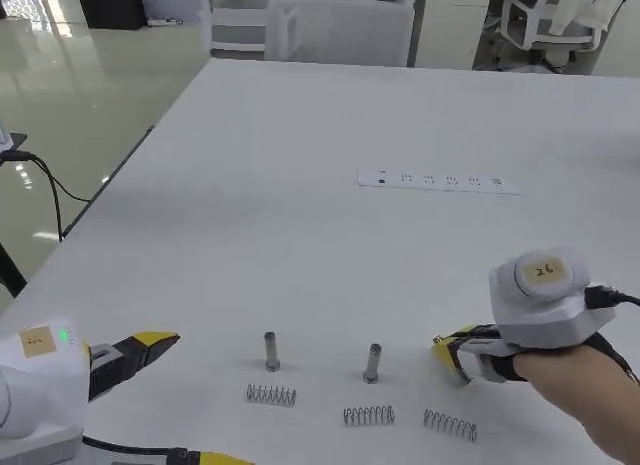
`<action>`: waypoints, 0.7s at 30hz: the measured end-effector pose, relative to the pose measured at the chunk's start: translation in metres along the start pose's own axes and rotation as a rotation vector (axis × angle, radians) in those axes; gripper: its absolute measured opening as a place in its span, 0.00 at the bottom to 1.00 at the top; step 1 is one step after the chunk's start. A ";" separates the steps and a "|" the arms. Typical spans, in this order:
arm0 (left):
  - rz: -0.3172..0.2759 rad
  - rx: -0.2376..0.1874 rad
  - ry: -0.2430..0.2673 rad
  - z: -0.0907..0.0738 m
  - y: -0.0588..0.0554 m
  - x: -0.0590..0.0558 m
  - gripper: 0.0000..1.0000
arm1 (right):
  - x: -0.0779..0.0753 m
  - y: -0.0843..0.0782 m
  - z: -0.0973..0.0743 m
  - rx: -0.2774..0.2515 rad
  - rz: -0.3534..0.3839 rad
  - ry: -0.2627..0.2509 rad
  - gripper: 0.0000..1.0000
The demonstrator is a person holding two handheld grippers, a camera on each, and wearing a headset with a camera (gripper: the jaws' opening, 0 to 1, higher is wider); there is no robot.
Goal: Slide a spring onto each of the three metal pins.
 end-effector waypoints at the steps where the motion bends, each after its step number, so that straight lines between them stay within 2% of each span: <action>1: 0.000 0.000 0.001 0.000 0.000 0.000 0.98 | 0.001 0.000 -0.001 -0.002 -0.008 0.001 0.05; 10: -0.003 0.004 0.007 -0.003 -0.002 0.001 0.98 | 0.003 0.000 -0.008 -0.053 -0.026 0.011 0.05; 21: 0.003 -0.002 0.011 -0.003 0.001 0.000 0.98 | 0.007 0.007 -0.011 -0.085 -0.061 0.014 0.05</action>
Point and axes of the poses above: the centre of the closed fingertips' face, and the gripper's own axes: z roughly forward along the fingers, x roughly to its left, y roughly out of its top, the point moved 9 cm from there along -z, roughly backward along the fingers, and after that the axes turned 15 degrees about y, right-handed, at the moved point
